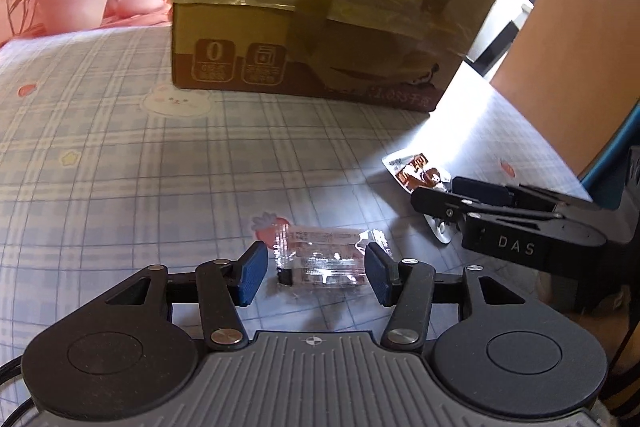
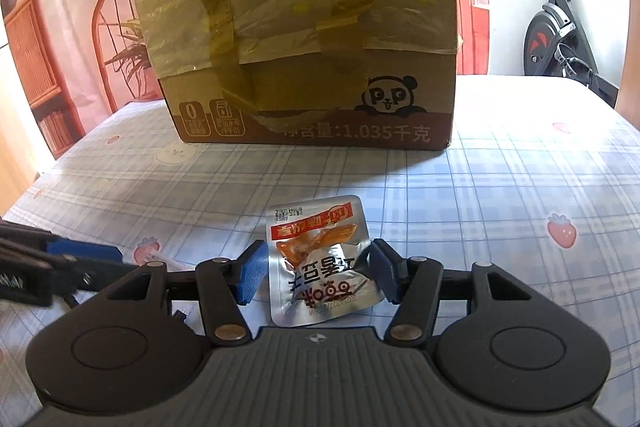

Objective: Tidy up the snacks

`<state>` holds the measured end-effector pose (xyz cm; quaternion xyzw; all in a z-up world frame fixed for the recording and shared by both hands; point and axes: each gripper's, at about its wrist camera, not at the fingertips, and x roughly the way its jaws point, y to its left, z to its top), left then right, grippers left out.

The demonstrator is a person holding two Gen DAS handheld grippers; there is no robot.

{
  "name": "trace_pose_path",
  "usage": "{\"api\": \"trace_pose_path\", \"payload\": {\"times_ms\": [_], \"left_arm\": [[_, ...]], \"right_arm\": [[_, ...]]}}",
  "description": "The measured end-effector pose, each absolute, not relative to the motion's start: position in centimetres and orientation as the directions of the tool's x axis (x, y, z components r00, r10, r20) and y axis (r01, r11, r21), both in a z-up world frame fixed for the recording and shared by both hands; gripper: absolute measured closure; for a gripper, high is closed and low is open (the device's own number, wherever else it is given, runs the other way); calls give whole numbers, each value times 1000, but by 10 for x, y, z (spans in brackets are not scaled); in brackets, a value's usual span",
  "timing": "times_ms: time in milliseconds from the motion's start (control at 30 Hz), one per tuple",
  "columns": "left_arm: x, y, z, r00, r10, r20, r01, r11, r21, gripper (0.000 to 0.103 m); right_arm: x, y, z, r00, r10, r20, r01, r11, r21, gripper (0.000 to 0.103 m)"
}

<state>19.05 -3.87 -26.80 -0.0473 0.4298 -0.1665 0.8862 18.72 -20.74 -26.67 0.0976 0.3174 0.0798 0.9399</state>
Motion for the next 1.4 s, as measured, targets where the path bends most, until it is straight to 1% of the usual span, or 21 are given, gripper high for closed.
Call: {"api": "trace_pose_path", "payload": {"times_ms": [67, 167, 300, 400, 433, 500, 533, 600, 667, 767, 867, 967, 1000, 1267, 1400], "left_arm": [[190, -44, -269, 577, -327, -748, 264, 942, -208, 39], [188, -51, -270, 583, -319, -747, 280, 942, -185, 33], [182, -63, -273, 618, -269, -739, 289, 952, -105, 33], [177, -74, -277, 646, -215, -733, 308, 951, -7, 34], [176, -76, -277, 651, -210, -729, 310, 951, 3, 35], [176, -72, -277, 663, -214, -718, 303, 953, -4, 46], [176, -68, -276, 666, -224, -711, 296, 955, -23, 55], [178, -59, -274, 668, -238, -705, 276, 959, -62, 67], [179, -53, -273, 668, -251, -701, 264, 960, -93, 77], [179, -49, -272, 672, -250, -697, 251, 962, -104, 84], [179, -45, -270, 679, -260, -686, 248, 961, -118, 89], [182, -40, -268, 693, -240, -680, 234, 967, -102, 89], [184, -38, -269, 697, -220, -682, 218, 972, -91, 89], [202, 11, -269, 693, -84, -716, 4, 994, -113, 88], [201, 25, -266, 671, -113, -733, -25, 984, -175, 84]], "right_arm": [[187, -208, -267, 786, 215, -580, -89, 967, 238, 44], [188, -208, -267, 787, 220, -577, -89, 965, 247, 44], [188, -209, -268, 788, 223, -574, -88, 963, 254, 44], [188, -209, -268, 788, 225, -573, -87, 962, 258, 44], [188, -209, -268, 788, 225, -573, -87, 962, 258, 44], [188, -209, -268, 788, 225, -573, -87, 962, 258, 44], [188, -209, -268, 788, 225, -573, -87, 962, 258, 44], [188, -209, -268, 788, 225, -573, -87, 962, 258, 44], [188, -209, -268, 788, 224, -573, -87, 962, 257, 44], [188, -209, -268, 788, 225, -573, -87, 962, 258, 44], [188, -209, -268, 788, 225, -574, -87, 962, 258, 44], [188, -209, -268, 788, 225, -573, -87, 962, 259, 44], [188, -209, -268, 788, 225, -573, -87, 962, 259, 44], [188, -209, -268, 788, 227, -573, -87, 961, 261, 44], [188, -209, -268, 787, 227, -573, -87, 961, 262, 44]]}}
